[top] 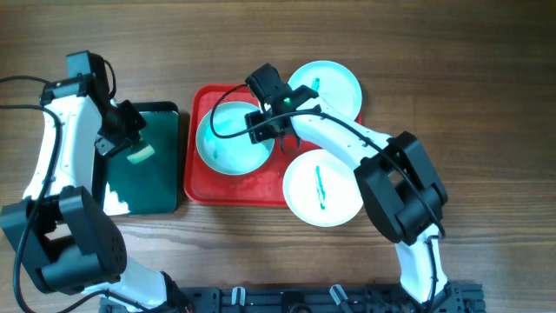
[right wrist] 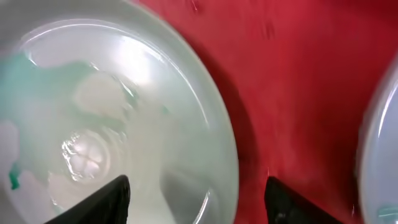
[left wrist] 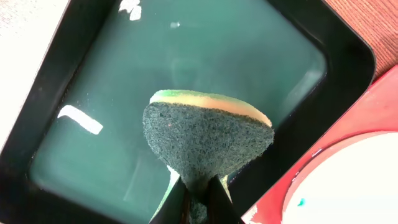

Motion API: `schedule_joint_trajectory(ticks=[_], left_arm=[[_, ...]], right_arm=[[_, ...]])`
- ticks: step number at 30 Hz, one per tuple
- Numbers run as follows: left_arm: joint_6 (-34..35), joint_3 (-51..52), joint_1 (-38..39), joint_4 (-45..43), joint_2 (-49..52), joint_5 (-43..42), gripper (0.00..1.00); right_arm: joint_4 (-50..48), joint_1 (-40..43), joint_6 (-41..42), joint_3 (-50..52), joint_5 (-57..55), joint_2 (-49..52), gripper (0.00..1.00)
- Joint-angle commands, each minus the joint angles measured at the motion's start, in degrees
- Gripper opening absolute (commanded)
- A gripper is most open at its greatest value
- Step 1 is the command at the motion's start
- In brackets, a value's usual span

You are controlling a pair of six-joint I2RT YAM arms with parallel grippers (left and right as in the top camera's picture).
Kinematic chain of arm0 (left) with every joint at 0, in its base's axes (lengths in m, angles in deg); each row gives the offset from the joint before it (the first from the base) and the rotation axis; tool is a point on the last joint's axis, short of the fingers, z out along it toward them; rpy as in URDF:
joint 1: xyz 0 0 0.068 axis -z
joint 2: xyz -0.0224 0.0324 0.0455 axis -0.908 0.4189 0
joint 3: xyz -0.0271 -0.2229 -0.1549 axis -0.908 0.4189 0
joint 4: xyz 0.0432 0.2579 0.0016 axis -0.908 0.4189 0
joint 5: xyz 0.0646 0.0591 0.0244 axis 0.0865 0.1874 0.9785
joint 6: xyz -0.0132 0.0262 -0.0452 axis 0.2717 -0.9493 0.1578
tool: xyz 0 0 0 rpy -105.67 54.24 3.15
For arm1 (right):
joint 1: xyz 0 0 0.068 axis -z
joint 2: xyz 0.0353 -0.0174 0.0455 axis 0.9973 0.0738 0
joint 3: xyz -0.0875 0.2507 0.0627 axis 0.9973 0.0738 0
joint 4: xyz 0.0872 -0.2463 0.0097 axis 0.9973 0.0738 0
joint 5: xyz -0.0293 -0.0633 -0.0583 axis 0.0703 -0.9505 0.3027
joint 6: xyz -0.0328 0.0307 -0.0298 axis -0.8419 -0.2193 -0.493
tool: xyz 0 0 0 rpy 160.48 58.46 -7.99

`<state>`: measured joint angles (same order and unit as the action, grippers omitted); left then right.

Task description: Clean dirty plates on tray and stack at the side

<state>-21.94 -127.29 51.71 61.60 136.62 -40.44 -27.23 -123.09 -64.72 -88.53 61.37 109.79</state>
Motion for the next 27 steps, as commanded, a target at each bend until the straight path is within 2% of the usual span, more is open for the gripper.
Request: schedule_joint_trajectory(ticks=[1,2,3,4,11,15,18,21,27], left_arm=[[1.0,0.3,-0.2,-0.2,0.4,-0.7,0.04],[1.0,0.3,-0.2,-0.3,0.4,-0.7,0.04],[1.0,0.3,-0.2,-0.5,0.4,-0.7,0.04],[1.0,0.3,-0.2,-0.7,0.4,-0.7,0.04],[1.0,0.3,-0.2,-1.4,0.4,-0.7,0.04],[0.9,0.3,-0.2,-1.5,0.4,-0.7,0.04],[0.9,0.3,0.1,-2.4,0.4,-0.7,0.04],[0.9,0.3,1.5,-2.9,0.4,-0.7,0.04],[0.7,0.3,7.0,-4.0,0.4,-0.7,0.04]], right_arm=[[-2.5,0.6,-4.9,0.1,-0.1,-0.9,0.61],[-2.7,0.6,-4.3,0.3,-0.1,-0.4,0.57],[-2.7,0.5,-3.8,0.4,0.1,0.3,0.45],[-2.6,0.5,-2.7,0.6,0.0,0.8,0.41],[-0.9,0.7,3.2,1.1,-1.7,1.9,0.34],[2.4,0.7,13.3,1.2,-1.6,2.0,0.14],[4.6,0.6,18.3,1.2,-1.4,2.1,0.06],[6.0,0.6,21.1,1.2,0.5,3.1,0.04],[5.9,0.7,19.0,1.2,4.0,4.0,0.04]])
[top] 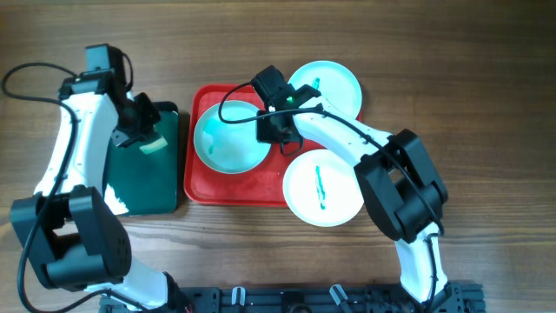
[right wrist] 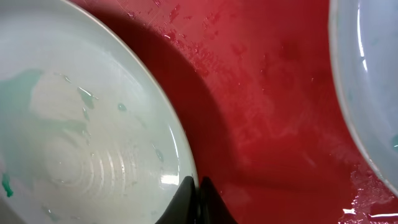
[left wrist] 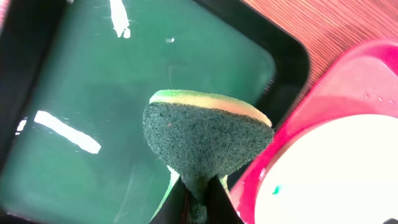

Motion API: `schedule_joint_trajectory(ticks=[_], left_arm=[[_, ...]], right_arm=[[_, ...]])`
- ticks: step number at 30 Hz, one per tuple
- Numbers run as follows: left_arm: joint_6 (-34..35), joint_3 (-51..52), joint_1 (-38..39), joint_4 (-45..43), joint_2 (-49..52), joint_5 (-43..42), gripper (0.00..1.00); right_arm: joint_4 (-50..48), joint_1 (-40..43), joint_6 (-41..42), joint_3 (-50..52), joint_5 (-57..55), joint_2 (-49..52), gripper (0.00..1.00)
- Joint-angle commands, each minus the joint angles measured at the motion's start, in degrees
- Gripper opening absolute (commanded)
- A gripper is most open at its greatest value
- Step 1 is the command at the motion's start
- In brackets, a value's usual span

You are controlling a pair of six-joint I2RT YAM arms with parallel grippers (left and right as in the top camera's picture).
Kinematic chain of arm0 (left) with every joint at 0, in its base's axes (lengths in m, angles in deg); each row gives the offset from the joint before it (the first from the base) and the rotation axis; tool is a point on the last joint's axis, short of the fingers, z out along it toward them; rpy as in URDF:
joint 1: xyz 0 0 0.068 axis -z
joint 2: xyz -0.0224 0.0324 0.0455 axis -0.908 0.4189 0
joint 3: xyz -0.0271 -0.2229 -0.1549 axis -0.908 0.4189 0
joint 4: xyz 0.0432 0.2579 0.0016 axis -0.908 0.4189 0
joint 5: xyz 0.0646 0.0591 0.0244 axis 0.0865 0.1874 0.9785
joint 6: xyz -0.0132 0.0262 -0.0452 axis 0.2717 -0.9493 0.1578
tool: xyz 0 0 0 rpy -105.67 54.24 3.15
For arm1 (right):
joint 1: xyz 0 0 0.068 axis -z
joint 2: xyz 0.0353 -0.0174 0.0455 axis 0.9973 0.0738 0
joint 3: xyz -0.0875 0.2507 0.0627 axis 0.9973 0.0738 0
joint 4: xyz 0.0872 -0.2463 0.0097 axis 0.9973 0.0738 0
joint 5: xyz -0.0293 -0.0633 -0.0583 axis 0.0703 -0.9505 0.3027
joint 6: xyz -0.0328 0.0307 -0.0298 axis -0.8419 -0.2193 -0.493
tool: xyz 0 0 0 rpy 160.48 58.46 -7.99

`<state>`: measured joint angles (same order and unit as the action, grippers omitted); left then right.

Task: Clean dirty plates on tray and stack at the side
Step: 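Scrub the plate again with the sponge in the left gripper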

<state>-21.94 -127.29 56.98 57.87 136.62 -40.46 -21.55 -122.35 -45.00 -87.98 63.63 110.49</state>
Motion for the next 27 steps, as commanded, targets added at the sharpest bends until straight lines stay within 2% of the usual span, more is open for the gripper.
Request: schedule_joint_trajectory(ticks=[1,6,7,11,16,20,25,27], left_arm=[[0.7,0.3,2.7,-0.3,0.4,-0.7,0.04],[-4.0,0.4,9.9,-2.6,0.5,-0.7,0.04],[-6.6,1.0,12.1,-5.1,0.9,-0.7,0.04],[-9.9,3.4,17.3,-10.4,4.5,-0.7,0.04],[-9.2,7.3,19.8,-11.3,10.0,-0.7,0.04],[-9.2,11.0,20.8,-12.4,10.1,-0.6,0.04],[-9.1,14.6,20.8,-26.1,10.1,-0.3,0.04],[-4.1,14.6,20.8,-31.3,10.1,6.5,0.04]], right_arm=[[-0.3,-0.1,-1.8,0.7,1.7,3.3,0.04],[-1.6,-0.1,-4.8,0.7,1.7,3.3,0.04],[-1.7,-0.1,-5.6,0.7,1.9,3.3,0.04],[-2.3,-0.1,-6.3,0.7,2.6,3.3,0.04],[-2.7,-0.1,-6.8,0.7,2.6,3.3,0.04],[-2.8,-0.1,-7.6,0.7,2.8,3.3,0.04],[-2.7,-0.1,-7.7,0.7,2.8,3.3,0.04],[-2.7,-0.1,-7.7,0.7,2.8,3.3,0.04]])
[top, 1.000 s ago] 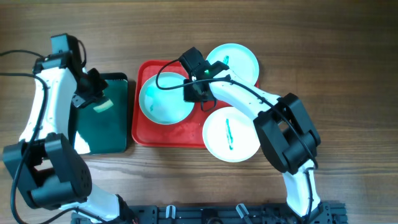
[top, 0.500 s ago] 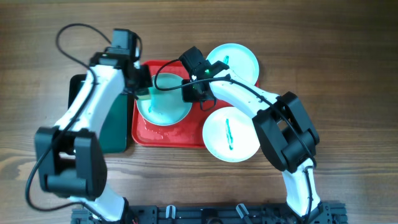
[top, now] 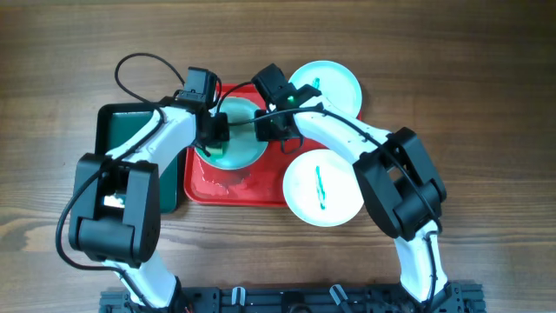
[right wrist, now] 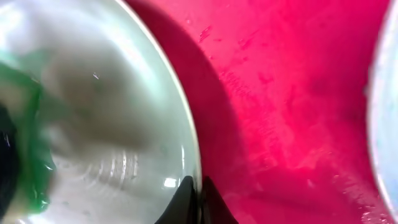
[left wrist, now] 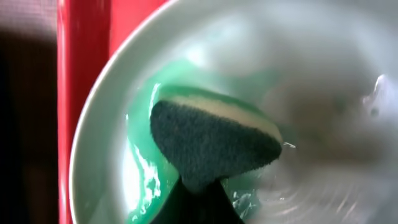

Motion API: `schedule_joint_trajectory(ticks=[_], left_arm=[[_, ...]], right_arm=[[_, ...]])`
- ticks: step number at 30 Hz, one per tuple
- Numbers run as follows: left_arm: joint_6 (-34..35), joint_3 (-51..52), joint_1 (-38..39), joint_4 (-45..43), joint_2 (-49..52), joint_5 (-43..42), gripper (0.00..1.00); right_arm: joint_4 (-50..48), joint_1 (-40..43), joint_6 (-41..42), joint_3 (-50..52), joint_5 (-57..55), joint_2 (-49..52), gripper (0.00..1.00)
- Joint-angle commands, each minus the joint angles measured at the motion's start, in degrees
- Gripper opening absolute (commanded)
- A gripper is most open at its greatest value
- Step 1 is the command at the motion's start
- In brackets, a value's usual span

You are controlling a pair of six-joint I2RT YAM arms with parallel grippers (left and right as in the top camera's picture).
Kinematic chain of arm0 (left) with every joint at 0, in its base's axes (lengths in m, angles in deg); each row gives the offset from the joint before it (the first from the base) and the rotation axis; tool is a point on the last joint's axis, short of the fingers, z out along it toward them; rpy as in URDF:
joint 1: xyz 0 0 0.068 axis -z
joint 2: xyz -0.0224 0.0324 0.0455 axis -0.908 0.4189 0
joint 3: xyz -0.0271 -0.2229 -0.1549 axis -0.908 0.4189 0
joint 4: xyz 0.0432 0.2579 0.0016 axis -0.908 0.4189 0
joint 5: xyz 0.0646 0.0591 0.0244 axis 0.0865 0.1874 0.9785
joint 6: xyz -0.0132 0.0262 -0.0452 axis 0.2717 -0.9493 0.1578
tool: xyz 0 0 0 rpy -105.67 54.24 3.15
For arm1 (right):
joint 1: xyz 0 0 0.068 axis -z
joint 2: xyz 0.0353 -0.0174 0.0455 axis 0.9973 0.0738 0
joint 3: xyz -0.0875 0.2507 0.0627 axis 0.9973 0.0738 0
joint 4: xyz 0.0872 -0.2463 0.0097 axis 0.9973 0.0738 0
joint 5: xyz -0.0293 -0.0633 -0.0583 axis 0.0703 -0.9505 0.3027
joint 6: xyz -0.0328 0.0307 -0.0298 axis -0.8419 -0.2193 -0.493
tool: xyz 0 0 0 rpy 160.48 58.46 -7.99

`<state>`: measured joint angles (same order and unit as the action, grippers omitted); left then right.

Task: Clean dirty plates on tray and stack at the side
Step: 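Scrub the plate again with the sponge in the left gripper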

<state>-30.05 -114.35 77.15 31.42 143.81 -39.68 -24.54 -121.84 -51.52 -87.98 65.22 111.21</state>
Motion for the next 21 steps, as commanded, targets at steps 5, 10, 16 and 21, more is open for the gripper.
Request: schedule_joint_trajectory(ticks=[5,10,16,21], left_arm=[[14.1,1.7,0.8,-6.1,2.9,20.3,0.04],[-1.9,1.7,4.0,-2.7,2.1,-7.5,0.04],[-7.4,1.7,4.2,-2.9,2.1,-27.1,0.04],[16.4,1.7,3.2,-3.9,2.1,9.4,0.04]], right_arm=[[0.3,-0.6,-1.2,0.7,1.2,2.6,0.04],[0.4,-0.6,-1.2,0.7,1.2,2.6,0.04],[0.4,-0.6,-1.2,0.7,1.2,2.6,0.04],[0.5,-0.6,-1.2,0.7,1.2,2.6,0.04]])
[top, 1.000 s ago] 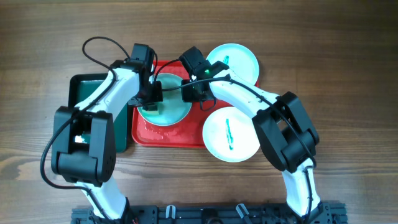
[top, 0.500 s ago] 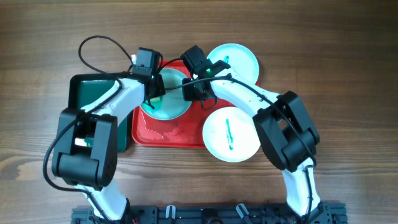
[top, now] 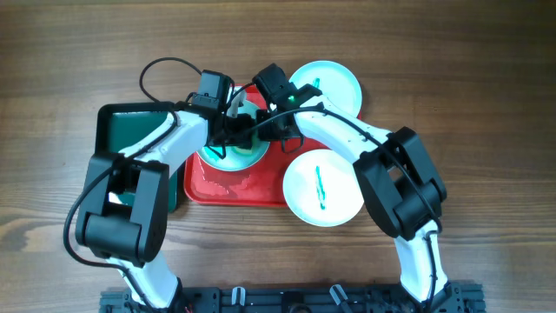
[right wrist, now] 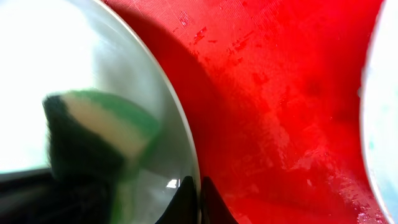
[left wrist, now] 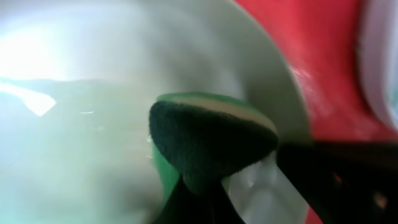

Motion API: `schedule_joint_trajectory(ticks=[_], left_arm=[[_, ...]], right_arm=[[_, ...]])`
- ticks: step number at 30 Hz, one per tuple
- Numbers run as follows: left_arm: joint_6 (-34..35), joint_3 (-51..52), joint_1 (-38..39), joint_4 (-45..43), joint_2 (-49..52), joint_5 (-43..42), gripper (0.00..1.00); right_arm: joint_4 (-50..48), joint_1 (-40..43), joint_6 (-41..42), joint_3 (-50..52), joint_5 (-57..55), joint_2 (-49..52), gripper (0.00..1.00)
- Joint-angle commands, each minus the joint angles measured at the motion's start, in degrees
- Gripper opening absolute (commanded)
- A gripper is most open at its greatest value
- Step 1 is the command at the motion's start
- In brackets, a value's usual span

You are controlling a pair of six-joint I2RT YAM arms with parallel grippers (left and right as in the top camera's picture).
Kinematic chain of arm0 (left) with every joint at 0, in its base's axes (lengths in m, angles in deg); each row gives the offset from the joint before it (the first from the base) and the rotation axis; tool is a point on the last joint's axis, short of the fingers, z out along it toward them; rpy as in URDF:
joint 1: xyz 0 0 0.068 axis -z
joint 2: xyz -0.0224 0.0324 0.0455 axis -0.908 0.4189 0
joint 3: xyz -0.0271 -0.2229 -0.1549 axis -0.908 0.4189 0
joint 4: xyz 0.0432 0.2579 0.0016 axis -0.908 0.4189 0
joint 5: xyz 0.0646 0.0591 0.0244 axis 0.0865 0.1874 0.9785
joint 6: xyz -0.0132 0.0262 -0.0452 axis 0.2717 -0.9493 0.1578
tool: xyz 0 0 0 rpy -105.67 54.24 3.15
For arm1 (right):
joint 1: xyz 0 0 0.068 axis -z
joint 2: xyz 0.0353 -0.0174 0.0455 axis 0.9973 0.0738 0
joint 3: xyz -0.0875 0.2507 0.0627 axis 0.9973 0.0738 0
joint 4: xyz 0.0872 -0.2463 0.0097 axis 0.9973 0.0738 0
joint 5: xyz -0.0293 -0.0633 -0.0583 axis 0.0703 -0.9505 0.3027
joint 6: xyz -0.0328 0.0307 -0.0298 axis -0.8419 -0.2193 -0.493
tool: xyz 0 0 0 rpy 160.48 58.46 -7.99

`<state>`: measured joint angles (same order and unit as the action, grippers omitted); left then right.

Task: Clean dirty plates on tray and stack at the side
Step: 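Scrub the plate again with the sponge in the left gripper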

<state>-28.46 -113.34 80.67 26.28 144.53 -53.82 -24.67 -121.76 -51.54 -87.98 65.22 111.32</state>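
A white plate (top: pixel 228 155) smeared with green lies in the red tray (top: pixel 234 187). My right gripper (right wrist: pixel 193 185) is shut on the plate's right rim (right wrist: pixel 184 130); the overhead view shows that gripper (top: pixel 265 130) at the tray's upper middle. My left gripper (left wrist: pixel 198 194) is shut on a green-and-yellow sponge (left wrist: pixel 211 140). The sponge presses on the plate's right side (left wrist: pixel 93 124), close to the right fingers. The right wrist view catches the sponge (right wrist: pixel 93 137) inside the plate.
Two more white plates with green streaks lie at the tray's right, one at the upper corner (top: pixel 334 83) and one at the lower corner (top: pixel 323 187). A black-rimmed basin of green water (top: pixel 126 122) stands left of the tray.
The sponge has gone from the plate's left part to its right side, beside the right fingers. The right gripper still pinches the rim in the same place.
At first my left gripper held the sponge over the green basin while my right gripper stood open around the plate's rim. Then the right gripper was shut on the rim. Later the sponge was on the plate's left part, and now it is on the right side.
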Motion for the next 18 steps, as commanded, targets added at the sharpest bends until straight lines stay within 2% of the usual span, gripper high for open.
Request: schedule_joint_trajectory(ticks=[1,3,4,5,6,7,8,9,10,11,12,15,16,18], left_arm=[[18.7,0.7,-0.3,2.7,1.3,30.6,0.04],[20.6,0.7,-0.3,4.7,1.3,35.7,0.04],[20.6,0.7,-0.3,5.4,1.3,35.5,0.04],[20.2,0.7,-0.3,6.2,1.3,33.9,0.04],[16.4,0.7,-0.3,6.6,1.3,29.1,0.04],[12.2,0.7,-0.3,6.8,1.3,22.8,0.04],[6.4,0.7,-0.3,7.0,1.3,13.0,0.04],[-2.0,0.7,-0.3,7.3,1.3,-2.0,0.04],[-7.1,0.7,-0.3,7.4,1.3,-12.2,0.04],[-10.4,0.7,-0.3,7.4,1.3,-20.5,0.04],[-11.0,0.7,-0.3,7.0,1.3,-23.9,0.04],[-9.5,0.7,-0.3,4.5,1.3,-20.0,0.04],[-3.6,0.7,-0.3,2.9,1.3,-9.3,0.04],[0.8,0.7,-0.3,2.8,1.3,1.8,0.04]], right_arm=[[0.6,-0.7,-1.1,0.7,1.2,2.5,0.04],[0.7,-0.7,-1.1,0.7,1.2,2.5,0.04],[0.7,-0.7,-1.1,0.7,1.2,2.5,0.04],[0.7,-0.7,-1.1,0.7,1.2,2.5,0.04],[0.7,-0.7,-1.0,0.7,1.2,2.5,0.04],[0.7,-0.7,-1.0,0.7,1.2,2.5,0.04],[0.7,-0.7,-1.0,0.7,1.2,2.5,0.04],[0.7,-0.7,-1.1,0.7,1.2,2.5,0.04],[0.7,-0.7,-1.1,0.7,1.2,2.5,0.04],[0.7,-0.7,-1.1,0.7,1.2,2.5,0.04],[0.7,-0.7,-1.0,0.7,1.2,2.5,0.04],[0.8,-0.7,-1.0,0.7,1.2,2.5,0.04],[0.8,-0.7,-1.1,0.7,1.2,2.5,0.04],[0.8,-0.7,-1.0,0.7,1.2,2.5,0.04]])
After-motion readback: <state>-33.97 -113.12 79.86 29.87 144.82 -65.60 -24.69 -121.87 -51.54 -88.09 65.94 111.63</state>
